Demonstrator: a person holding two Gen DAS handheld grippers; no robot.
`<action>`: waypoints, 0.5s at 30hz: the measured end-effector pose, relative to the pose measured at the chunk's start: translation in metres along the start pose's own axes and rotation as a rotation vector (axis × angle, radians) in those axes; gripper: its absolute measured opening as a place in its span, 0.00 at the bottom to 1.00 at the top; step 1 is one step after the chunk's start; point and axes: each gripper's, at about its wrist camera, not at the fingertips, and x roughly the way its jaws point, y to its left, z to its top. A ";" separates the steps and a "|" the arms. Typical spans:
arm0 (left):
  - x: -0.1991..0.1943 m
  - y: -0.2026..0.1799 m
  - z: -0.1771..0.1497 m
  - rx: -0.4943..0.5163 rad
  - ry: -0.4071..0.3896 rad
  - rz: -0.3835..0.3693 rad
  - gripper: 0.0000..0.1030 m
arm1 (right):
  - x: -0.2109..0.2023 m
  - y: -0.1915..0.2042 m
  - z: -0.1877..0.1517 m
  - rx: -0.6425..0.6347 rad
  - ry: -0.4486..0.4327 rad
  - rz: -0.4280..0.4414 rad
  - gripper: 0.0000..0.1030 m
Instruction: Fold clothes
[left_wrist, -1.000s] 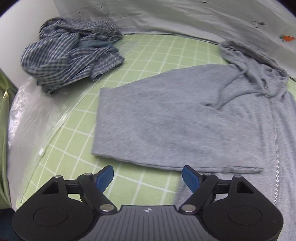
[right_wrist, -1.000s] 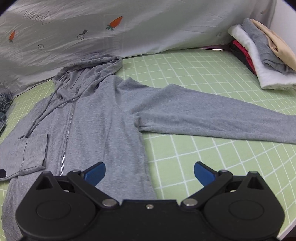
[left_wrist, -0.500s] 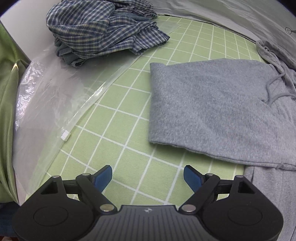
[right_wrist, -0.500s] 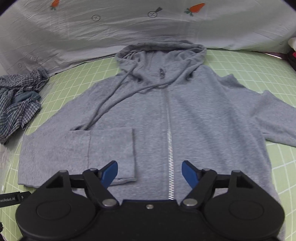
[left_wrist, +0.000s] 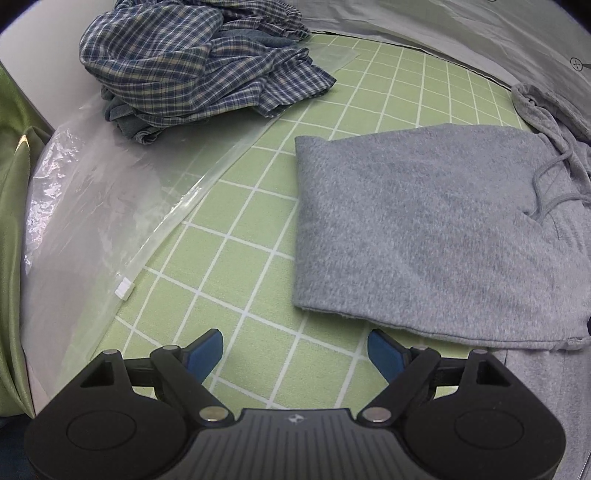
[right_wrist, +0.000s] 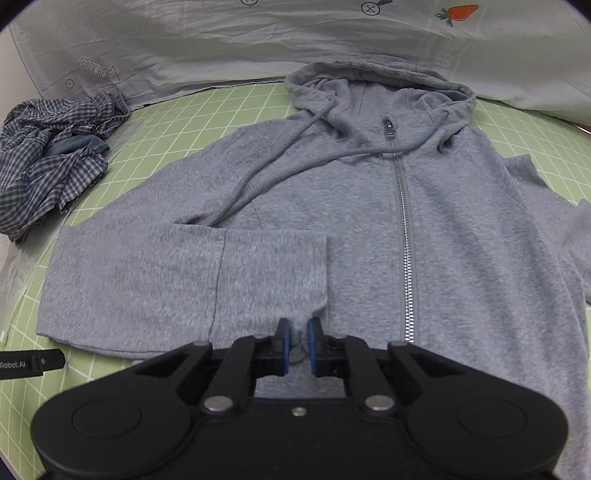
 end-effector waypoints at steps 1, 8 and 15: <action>-0.001 -0.003 0.002 -0.006 -0.005 0.002 0.83 | -0.004 0.000 0.003 -0.008 -0.017 0.008 0.09; -0.015 -0.036 0.029 -0.022 -0.058 0.002 0.85 | -0.053 -0.032 0.047 0.001 -0.208 0.055 0.09; -0.027 -0.098 0.050 0.049 -0.131 -0.012 0.85 | -0.108 -0.150 0.069 0.165 -0.411 -0.107 0.09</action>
